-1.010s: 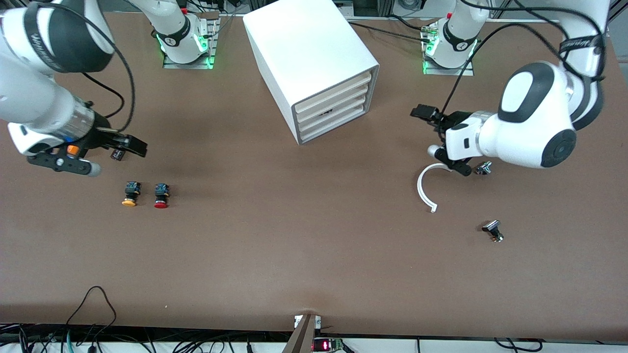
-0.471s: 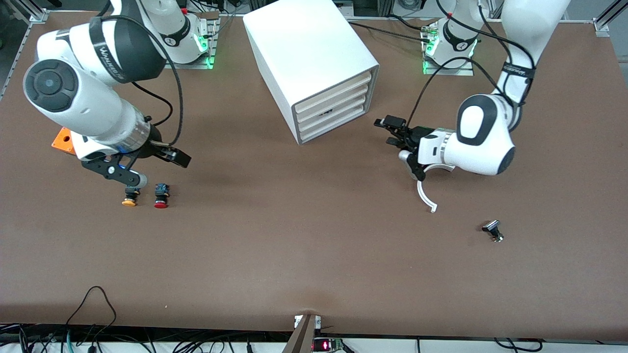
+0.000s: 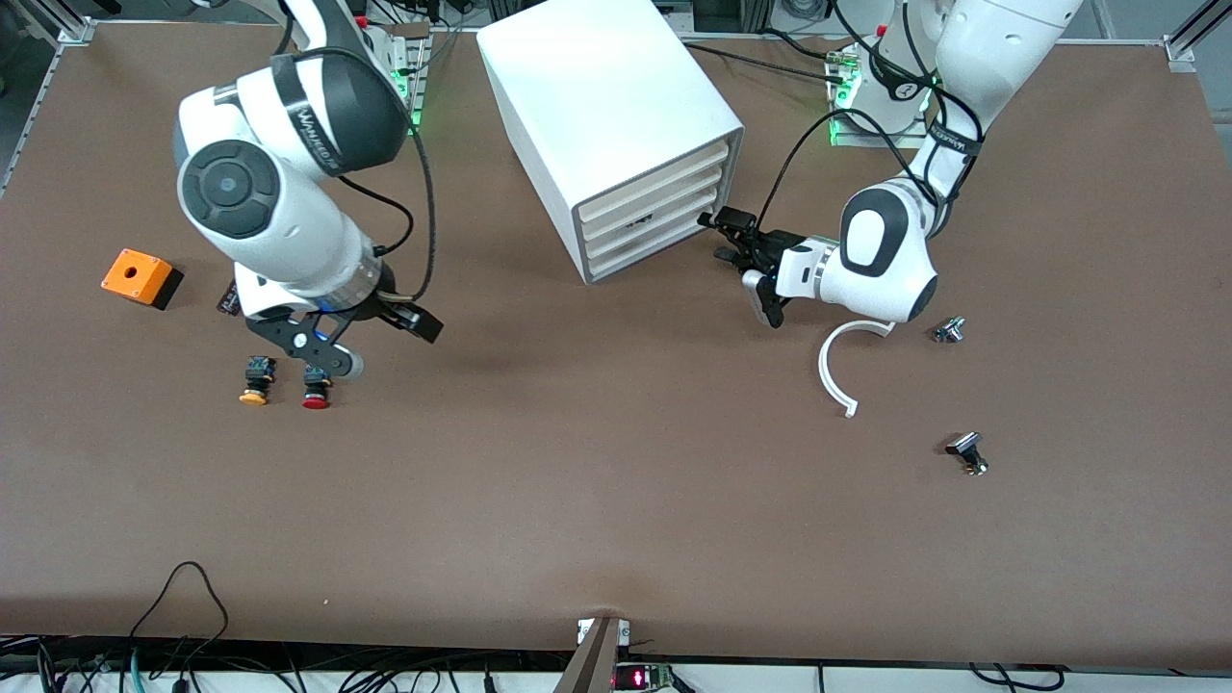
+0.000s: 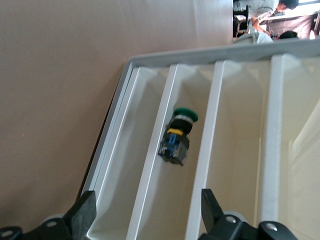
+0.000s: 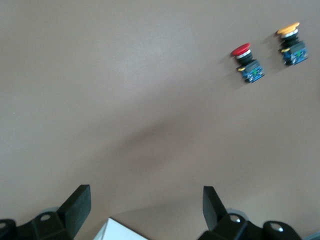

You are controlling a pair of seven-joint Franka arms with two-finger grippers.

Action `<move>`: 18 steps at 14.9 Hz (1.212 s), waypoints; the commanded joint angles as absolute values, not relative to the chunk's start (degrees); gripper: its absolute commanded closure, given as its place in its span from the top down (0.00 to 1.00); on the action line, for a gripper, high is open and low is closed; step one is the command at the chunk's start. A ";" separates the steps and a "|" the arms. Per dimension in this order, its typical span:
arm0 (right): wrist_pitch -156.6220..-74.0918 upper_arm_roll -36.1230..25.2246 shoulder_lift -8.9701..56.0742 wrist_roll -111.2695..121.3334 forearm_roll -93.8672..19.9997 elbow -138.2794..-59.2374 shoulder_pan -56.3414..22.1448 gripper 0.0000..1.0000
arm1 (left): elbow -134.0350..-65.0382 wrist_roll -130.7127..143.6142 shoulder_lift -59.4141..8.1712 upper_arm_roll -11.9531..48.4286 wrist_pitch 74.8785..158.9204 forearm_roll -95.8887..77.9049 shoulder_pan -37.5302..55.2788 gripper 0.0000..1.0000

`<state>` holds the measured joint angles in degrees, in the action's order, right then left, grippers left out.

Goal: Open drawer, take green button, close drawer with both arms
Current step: 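Grasp the drawer handle with the left gripper while the right gripper approaches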

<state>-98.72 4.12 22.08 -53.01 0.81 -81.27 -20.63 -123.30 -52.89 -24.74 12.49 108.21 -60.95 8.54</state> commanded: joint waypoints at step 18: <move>-98.09 3.87 33.13 -75.05 -1.23 -65.22 -28.65 0.99 | -128.32 -69.43 -30.41 14.85 109.95 -74.97 12.04 0.35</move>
